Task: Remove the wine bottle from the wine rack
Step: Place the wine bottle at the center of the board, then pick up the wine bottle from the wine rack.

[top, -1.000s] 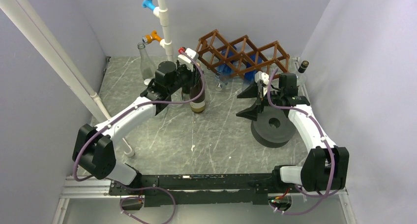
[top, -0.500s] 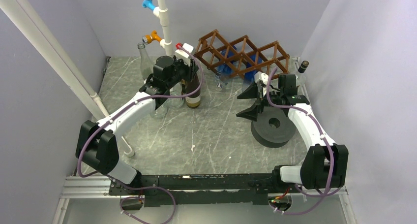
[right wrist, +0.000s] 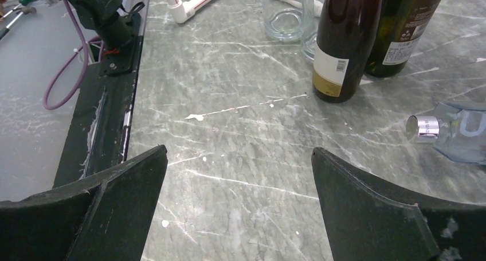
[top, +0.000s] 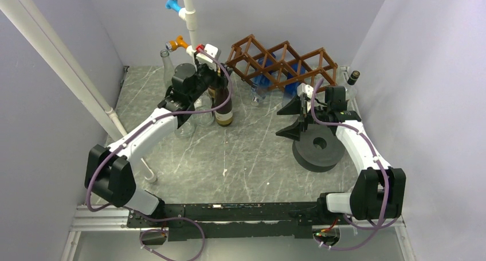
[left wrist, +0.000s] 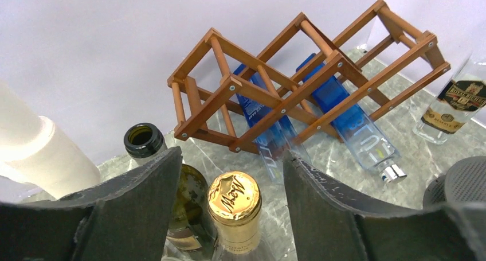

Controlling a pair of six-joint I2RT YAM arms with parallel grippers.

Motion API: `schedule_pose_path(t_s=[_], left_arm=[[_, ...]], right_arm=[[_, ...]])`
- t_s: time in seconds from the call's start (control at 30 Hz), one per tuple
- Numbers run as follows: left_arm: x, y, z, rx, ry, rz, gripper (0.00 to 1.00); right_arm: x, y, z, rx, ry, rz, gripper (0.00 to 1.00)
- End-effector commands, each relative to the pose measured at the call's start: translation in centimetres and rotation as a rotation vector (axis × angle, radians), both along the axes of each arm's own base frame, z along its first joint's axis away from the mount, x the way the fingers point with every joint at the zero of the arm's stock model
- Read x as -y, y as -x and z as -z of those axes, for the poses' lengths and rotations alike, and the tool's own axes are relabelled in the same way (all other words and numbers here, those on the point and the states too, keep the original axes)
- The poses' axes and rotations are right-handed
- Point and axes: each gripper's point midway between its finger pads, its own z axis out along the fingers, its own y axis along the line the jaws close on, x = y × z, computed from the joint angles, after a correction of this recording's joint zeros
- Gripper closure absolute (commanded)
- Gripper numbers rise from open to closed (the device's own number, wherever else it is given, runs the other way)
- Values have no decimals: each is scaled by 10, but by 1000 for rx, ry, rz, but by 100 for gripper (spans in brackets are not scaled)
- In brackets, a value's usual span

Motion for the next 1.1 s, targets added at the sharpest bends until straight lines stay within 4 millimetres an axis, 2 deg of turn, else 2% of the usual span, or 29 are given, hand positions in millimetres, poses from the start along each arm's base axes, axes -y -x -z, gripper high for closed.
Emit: schedule_pose_path(t_s=[0.0, 0.27, 0.37, 0.67, 0.7, 1.07], left_arm=[[-11, 11, -64, 111, 106, -26, 28], [-25, 36, -88, 97, 156, -35, 1], [-26, 49, -93, 87, 172, -2, 1], [-24, 89, -90, -1, 266, 113, 0], [-25, 93, -90, -4, 278, 121, 0], [-27, 112, -65, -149, 348, 141, 0]], right_arm=[[1, -4, -16, 64, -18, -17, 0], [4, -4, -17, 79, -8, -8, 0], [6, -5, -18, 82, -4, -2, 0], [7, -5, -18, 79, 1, 5, 0], [14, -9, -18, 78, 2, 32, 0], [22, -19, -14, 27, 7, 100, 0]])
